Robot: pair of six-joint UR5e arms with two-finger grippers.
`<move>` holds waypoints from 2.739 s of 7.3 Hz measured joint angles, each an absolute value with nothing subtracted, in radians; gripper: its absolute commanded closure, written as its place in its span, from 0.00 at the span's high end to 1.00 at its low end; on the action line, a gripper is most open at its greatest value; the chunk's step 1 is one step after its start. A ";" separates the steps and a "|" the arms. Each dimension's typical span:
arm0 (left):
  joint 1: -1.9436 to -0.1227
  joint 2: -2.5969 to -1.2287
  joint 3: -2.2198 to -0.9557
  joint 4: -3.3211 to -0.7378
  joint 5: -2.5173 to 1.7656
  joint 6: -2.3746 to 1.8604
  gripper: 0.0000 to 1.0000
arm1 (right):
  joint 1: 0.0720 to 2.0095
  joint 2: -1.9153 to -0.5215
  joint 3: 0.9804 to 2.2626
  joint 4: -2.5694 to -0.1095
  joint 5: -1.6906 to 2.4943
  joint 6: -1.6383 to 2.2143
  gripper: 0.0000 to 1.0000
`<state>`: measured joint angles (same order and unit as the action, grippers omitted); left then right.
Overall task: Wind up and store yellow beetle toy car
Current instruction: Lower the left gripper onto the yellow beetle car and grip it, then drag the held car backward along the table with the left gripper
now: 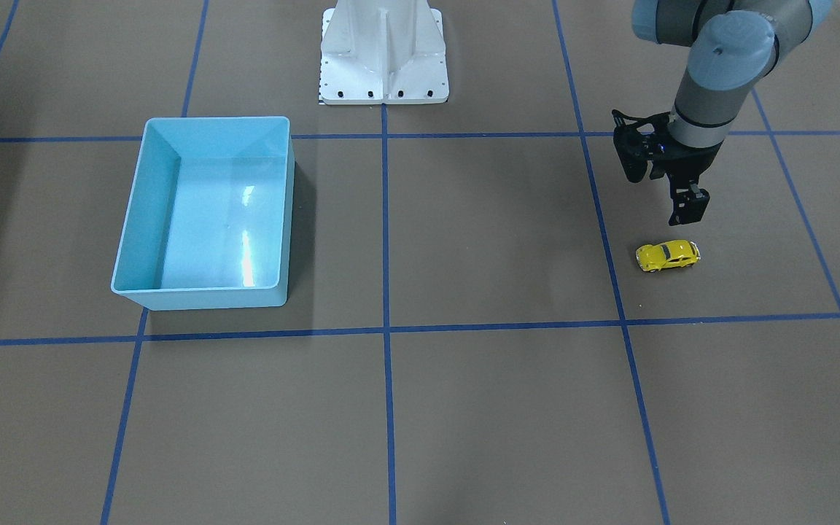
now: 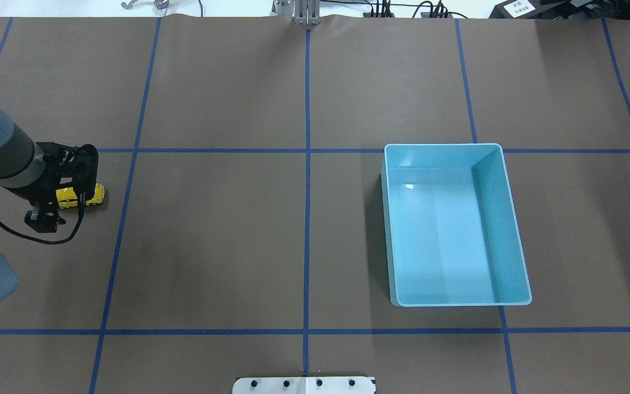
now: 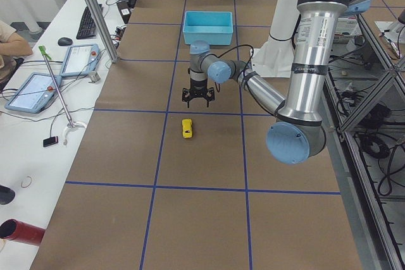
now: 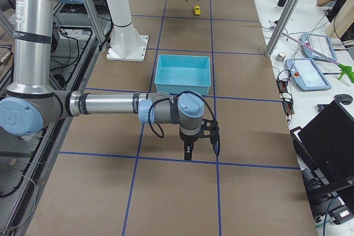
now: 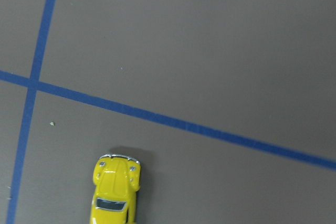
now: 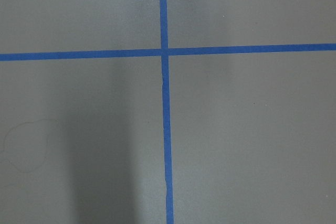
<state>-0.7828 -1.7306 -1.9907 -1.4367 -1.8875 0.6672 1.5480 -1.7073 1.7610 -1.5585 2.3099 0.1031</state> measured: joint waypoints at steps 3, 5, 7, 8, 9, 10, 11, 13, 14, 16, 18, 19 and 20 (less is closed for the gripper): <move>-0.775 -1.838 -1.882 -1.340 -1.814 0.733 0.90 | 1.549 -1.707 1.761 -1.559 2.309 0.104 1.00; -0.763 -1.875 -1.823 -1.321 -1.771 0.738 0.90 | 1.548 -1.707 1.761 -1.559 2.308 0.104 1.00; -0.761 -1.887 -1.775 -1.327 -1.770 0.712 0.89 | 1.548 -1.707 1.761 -1.559 2.307 0.104 1.00; -0.761 -1.889 -1.759 -1.339 -1.773 0.671 0.88 | 1.548 -1.707 1.761 -1.559 2.307 0.104 1.00; -0.761 -1.893 -1.742 -1.360 -1.775 0.633 0.88 | 1.548 -1.706 1.760 -1.559 2.307 0.104 1.00; -0.760 -1.900 -1.723 -1.378 -1.776 0.614 0.88 | 1.548 -1.706 1.760 -1.559 2.307 0.104 1.00; -0.760 -1.910 -1.701 -1.394 -1.776 0.606 0.88 | 1.548 -1.706 1.760 -1.559 2.307 0.104 1.00; -0.759 -1.924 -1.669 -1.413 -1.777 0.604 0.88 | 1.548 -1.706 1.759 -1.559 2.307 0.104 1.00; -0.759 -1.926 -1.661 -1.416 -1.779 0.604 0.88 | 1.548 -1.706 1.758 -1.559 2.307 0.104 1.00; -0.758 -1.927 -1.638 -1.424 -1.813 0.602 0.88 | 1.548 -1.706 1.758 -1.559 2.307 0.104 1.00; -0.758 -1.927 -1.621 -1.437 -1.836 0.602 0.84 | 1.548 -1.706 1.758 -1.559 2.307 0.104 1.00; -0.758 -1.927 -1.614 -1.442 -1.839 0.603 0.78 | 1.548 -1.706 1.758 -1.558 2.307 0.104 1.00; -0.758 -1.926 -1.610 -1.444 -1.840 0.603 0.60 | 1.548 -1.706 1.758 -1.559 2.307 0.104 1.00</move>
